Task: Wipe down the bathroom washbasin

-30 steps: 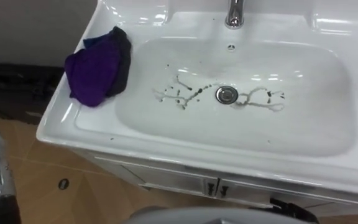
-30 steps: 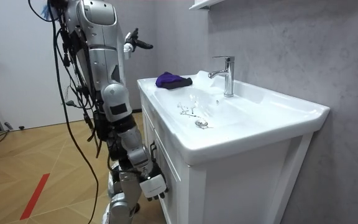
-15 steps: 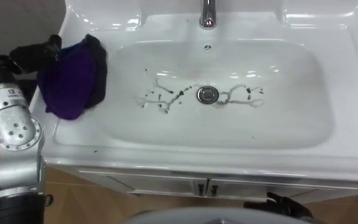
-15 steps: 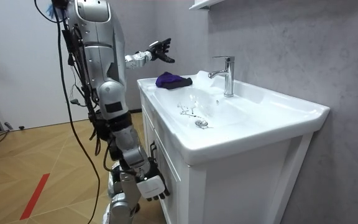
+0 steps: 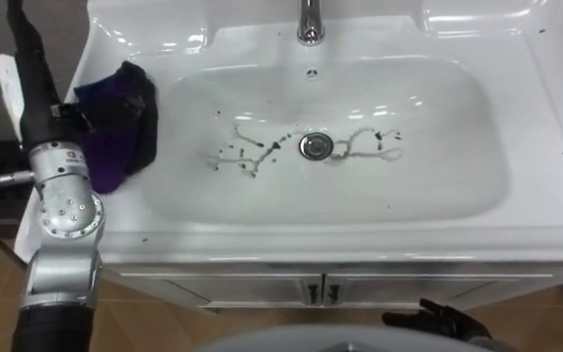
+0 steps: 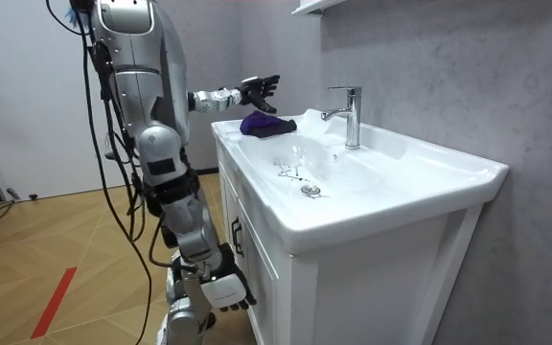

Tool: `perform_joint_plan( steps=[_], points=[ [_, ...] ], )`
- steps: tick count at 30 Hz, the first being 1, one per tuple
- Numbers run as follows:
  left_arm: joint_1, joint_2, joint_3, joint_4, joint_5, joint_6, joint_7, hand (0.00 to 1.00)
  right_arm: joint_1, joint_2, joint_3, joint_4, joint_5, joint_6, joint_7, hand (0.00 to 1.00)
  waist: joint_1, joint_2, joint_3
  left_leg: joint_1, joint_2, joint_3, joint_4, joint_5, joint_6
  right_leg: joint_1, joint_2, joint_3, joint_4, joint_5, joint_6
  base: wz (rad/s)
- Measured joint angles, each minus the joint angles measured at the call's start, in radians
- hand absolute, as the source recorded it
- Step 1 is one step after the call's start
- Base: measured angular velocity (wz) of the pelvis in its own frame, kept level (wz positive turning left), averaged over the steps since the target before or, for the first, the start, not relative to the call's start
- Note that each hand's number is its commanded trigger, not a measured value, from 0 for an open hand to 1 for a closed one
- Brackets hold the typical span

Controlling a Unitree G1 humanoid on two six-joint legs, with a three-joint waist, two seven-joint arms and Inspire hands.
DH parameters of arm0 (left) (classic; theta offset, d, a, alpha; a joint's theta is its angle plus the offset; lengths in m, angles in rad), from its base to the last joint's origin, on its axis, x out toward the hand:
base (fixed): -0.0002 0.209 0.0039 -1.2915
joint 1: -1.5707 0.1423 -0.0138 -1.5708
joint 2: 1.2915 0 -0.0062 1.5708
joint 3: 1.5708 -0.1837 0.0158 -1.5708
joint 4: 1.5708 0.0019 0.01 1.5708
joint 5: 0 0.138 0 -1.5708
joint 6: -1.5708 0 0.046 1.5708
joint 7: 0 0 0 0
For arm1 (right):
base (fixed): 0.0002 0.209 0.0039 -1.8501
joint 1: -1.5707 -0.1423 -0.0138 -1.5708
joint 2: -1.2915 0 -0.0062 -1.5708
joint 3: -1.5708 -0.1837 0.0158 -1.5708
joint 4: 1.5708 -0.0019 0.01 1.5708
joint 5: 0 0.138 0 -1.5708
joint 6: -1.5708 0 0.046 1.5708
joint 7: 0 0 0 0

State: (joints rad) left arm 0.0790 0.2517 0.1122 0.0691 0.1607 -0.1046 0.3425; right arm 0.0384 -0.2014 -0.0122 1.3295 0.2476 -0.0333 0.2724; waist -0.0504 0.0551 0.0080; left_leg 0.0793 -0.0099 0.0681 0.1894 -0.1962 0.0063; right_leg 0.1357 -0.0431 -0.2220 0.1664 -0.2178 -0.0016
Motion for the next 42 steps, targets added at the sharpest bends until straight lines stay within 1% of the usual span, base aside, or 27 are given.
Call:
perform_joint_plan(
  steps=[6,9,11,12,14,16,18,24,30,35,37,42],
  points=[
    [0.0,-0.003,0.0,0.0,0.098,0.033,-0.004,0.0,0.007,0.003,0.0,-0.006,0.002,0.002,-0.001,0.0,-0.002,-0.004,-0.0037,0.001,0.0,0.0,0.001,0.0,0.0,-0.002,0.0,0.007,0.001,0.001,0.0,-0.04],
    [0.0,-0.01,0.0,0.004,0.126,0.033,-0.001,0.0,0.011,0.006,0.0,-0.013,0.012,0.002,-0.005,0.0,-0.001,-0.006,-0.0049,-0.001,0.0,0.001,0.001,0.0,0.0,-0.005,0.0,0.006,0.001,0.001,0.0,0.0],
    [0.0,-0.009,0.0,0.026,0.141,0.033,0.004,0.0,0.011,0.006,0.0,-0.014,0.012,0.002,-0.008,0.0,-0.001,-0.006,-0.0068,-0.003,0.0,0.002,0.001,0.0,0.0,-0.007,0.0,0.008,0.002,0.001,0.0,-0.02],
    [0.0,-0.009,0.0,0.057,0.153,0.034,0.004,0.0,0.011,0.006,0.001,-0.015,0.012,0.004,-0.008,0.0,0.0,-0.006,-0.0089,-0.002,0.0,0.004,0.001,0.0,0.0,-0.007,0.0,0.013,0.003,0.001,0.0,-0.08],
    [0.0,-0.01,-0.005,0.108,0.156,0.039,0.004,0.0,0.011,0.005,0.009,-0.016,0.014,0.007,-0.008,0.0,0.003,-0.009,-0.0085,0.001,0.001,0.009,0.0,0.0,0.0,-0.007,0.001,0.019,0.003,0.001,0.0,-0.07],
    [0.0,-0.01,-0.022,0.157,0.155,0.062,0.003,0.0,0.008,0.005,0.02,-0.016,0.02,0.013,-0.009,0.0,0.003,-0.011,-0.0088,0.001,0.001,0.01,0.0,0.0,0.0,-0.008,0.001,0.021,0.003,0.001,0.0,0.0],
    [0.001,-0.012,-0.031,0.17,0.155,0.076,0.003,0.0,0.008,0.007,0.023,-0.016,0.019,0.014,-0.009,0.0,0.005,-0.017,-0.0095,0.0,0.001,0.01,-0.001,0.0,0.0,-0.008,0.002,0.023,0.002,0.001,0.0,0.0],
    [0.001,-0.012,-0.035,0.196,0.156,0.076,0.012,0.0,0.004,0.007,0.031,-0.016,0.019,0.02,-0.022,0.0,0.004,-0.014,-0.0108,0.0,0.002,0.01,-0.001,0.0,0.0,-0.008,0.003,0.024,0.001,0.001,0.0,0.0],
    [0.001,-0.03,-0.037,0.197,0.155,0.076,0.019,0.0,-0.001,0.006,0.049,-0.016,0.023,0.023,-0.032,0.0,0.005,-0.013,-0.0105,0.001,0.001,0.01,-0.001,0.0,0.0,-0.007,0.002,0.024,0.001,0.001,0.0,0.0],
    [0.001,-0.031,-0.038,0.207,0.153,0.075,0.019,0.0,-0.002,0.007,0.054,-0.017,0.025,0.023,-0.039,0.0,0.005,-0.016,-0.0086,0.002,0.001,0.01,-0.001,0.0,0.0,-0.007,0.002,0.025,0.001,0.001,0.0,0.0],
    [0.0,-0.032,-0.038,0.227,0.155,0.074,0.021,0.0,-0.001,0.006,0.059,-0.023,0.027,0.025,-0.043,0.0,0.004,-0.017,-0.008,0.002,0.001,0.01,-0.002,0.0,0.0,-0.007,0.002,0.026,0.0,0.001,0.0,0.0],
    [0.0,-0.032,-0.04,0.245,0.155,0.067,0.028,0.0,0.0,0.005,0.059,-0.024,0.026,0.026,-0.043,0.0,0.003,-0.015,-0.0087,0.003,0.001,0.01,-0.002,0.0,0.0,-0.006,0.002,0.025,0.0,0.001,0.0,0.0]
  ],
)
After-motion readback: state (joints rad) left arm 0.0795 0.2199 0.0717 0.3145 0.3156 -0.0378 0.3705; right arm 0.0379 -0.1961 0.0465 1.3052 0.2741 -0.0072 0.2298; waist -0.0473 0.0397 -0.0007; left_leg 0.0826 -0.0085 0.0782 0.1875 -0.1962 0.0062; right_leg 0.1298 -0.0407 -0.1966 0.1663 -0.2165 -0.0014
